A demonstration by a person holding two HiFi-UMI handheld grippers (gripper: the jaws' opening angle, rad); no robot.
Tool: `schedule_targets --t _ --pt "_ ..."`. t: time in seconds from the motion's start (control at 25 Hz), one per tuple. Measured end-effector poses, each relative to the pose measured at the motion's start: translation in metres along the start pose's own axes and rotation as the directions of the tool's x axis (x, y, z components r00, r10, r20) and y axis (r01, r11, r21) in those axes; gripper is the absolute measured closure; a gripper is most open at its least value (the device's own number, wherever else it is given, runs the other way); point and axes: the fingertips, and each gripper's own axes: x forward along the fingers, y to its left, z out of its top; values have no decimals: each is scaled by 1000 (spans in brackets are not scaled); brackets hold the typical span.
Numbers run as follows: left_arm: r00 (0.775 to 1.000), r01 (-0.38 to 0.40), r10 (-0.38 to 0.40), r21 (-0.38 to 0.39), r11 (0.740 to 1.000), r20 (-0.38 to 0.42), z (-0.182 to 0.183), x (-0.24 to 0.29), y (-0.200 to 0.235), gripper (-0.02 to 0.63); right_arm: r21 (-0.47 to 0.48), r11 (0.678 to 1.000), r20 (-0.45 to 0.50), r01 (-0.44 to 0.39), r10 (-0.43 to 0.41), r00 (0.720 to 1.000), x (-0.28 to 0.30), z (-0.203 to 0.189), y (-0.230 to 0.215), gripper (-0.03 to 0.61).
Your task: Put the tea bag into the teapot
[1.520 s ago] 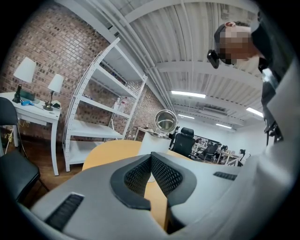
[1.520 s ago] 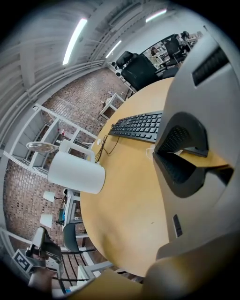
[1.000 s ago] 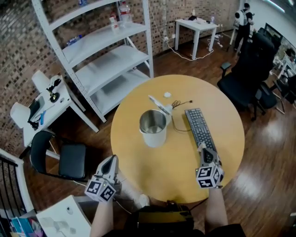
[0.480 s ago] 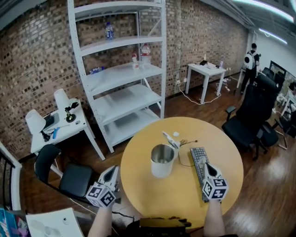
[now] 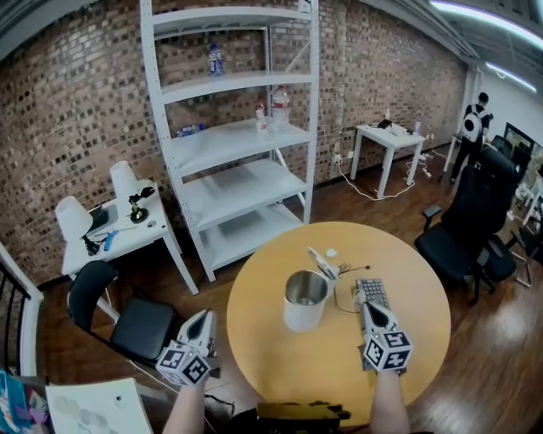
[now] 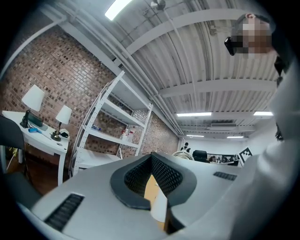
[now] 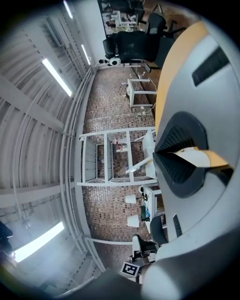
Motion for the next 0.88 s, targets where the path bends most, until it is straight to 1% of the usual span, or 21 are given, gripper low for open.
schedule_targets --t 0.08,0.16,0.24,0.32,0.4,0.56,0.72,0.88 --pt "1000 -5 5 -13 1000 -3 -2 -5 -3 620 0 1000 -14 -25 25 1000 5 3 10 580" --pt "1000 -12 11 -17 1000 -4 -2 -8 -9 620 -22 999 -28 -48 48 998 13 5 19 580" --pt "1000 -31 31 -9 999 -1 0 -17 -10 620 -44 993 -46 -107 105 993 34 5 39 580" --pt "998 -59 59 1 998 1 2 -31 -5 620 -81 984 -61 -159 154 986 56 6 64 580" --pt "996 -94 94 0 996 2 3 -44 2 620 -129 974 -67 -184 177 982 73 9 84 580" --pt "987 -162 162 -4 987 3 2 -68 11 620 -170 964 -82 -204 193 978 98 15 97 580" --pt "979 -204 204 0 979 28 10 -85 22 620 -170 964 -75 -204 194 978 118 17 96 580" --pt "971 -237 237 7 971 41 14 -97 32 620 -166 966 -94 -196 183 979 135 11 95 580"
